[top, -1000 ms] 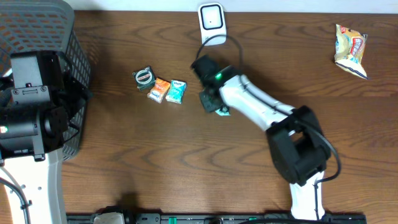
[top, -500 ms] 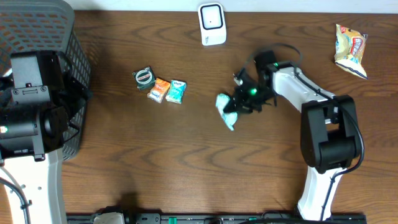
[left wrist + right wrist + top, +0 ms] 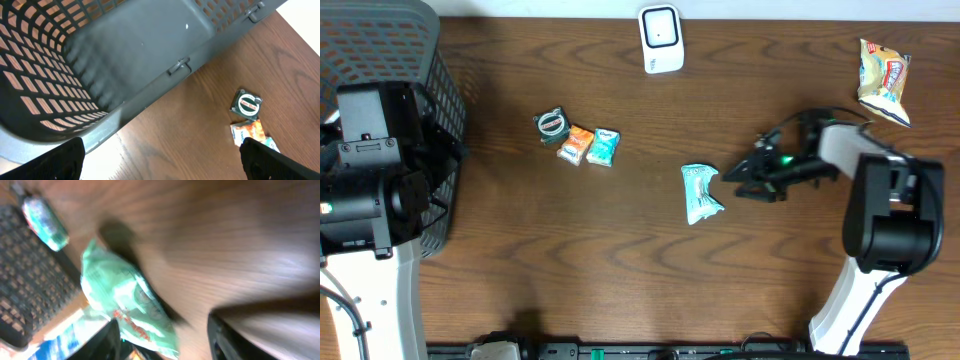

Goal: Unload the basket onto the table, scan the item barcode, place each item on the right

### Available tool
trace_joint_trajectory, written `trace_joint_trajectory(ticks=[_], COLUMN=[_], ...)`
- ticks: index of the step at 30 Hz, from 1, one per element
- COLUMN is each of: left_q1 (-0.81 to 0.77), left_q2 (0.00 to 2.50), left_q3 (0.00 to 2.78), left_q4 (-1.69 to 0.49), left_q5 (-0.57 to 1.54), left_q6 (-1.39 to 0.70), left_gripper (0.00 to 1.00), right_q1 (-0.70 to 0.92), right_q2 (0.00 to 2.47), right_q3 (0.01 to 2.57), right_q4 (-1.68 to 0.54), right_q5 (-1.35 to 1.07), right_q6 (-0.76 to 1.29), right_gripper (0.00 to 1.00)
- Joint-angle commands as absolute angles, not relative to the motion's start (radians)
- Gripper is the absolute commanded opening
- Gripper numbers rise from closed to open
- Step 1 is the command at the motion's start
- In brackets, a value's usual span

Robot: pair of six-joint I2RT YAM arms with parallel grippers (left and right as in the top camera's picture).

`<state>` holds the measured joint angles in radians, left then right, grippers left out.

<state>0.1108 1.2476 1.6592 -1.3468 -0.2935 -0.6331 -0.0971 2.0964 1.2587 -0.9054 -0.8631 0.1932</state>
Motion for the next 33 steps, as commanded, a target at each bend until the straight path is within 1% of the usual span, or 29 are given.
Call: trace_joint_trajectory(ticks=[1,4,7,11,15,17,18,20,26,31,33], left_q1=[0.116,0.116,0.116,0.116,0.116,0.116,0.116,0.116,0.116,0.116,0.116], left_q2=[1.248,1.248,1.248,1.248,1.248,1.248,1.248,1.248,1.248,1.248,1.248], left_q3=[1.654,1.654,1.654,1.654,1.654,1.654,1.654,1.654,1.654,1.654,1.654], left_q4=[-1.35,-1.35,-1.35,-1.35,-1.35,-1.35,-1.35,-1.35,-1.35,-1.35,-1.35], left_q5=[-0.303,-0.303,-0.303,-0.303,-0.303,-0.303,-0.303,-0.303,-0.303,-0.303,-0.303], left_q6=[-0.649,-0.649,-0.649,-0.649,-0.649,-0.649,-0.649,-0.649,-0.649,-0.649,-0.649], left_gripper=[0.98,0.97,0.98,0.98,0.98,0.98,0.98,0.98,0.98,0.97,0.98], right_q1=[-0.144,-0.137,-0.096,-0.008,0.128,0.176,0.21,0.24,0.31,0.316,0.316], right_q2=[2.068,2.054,2.034,2.021,2.022,2.022,2.022,2.022,2.029,2.032,2.032], right_q3=[1.361,1.444,1.473,1.473,1.472,1.472,1.472,1.472,1.458,1.398,1.377], right_q4=[-1.025,-1.145,-1.187,-1.176,-1.099,-1.065,-1.045,-1.031,-1.001,-0.933,-0.926], right_q5=[-0.748,-0.656,-0.605,-0.593,-0.588,-0.525,-0.445,-0.374,-0.278,-0.301,-0.297], right_q6=[0.133,0.081,0.058,0.054,0.058,0.136,0.214,0.27,0.305,0.321,0.321], right_gripper=[0.55,0.56,0.57,0.56,0.57,0.57,0.58,0.58,0.56,0.36,0.25])
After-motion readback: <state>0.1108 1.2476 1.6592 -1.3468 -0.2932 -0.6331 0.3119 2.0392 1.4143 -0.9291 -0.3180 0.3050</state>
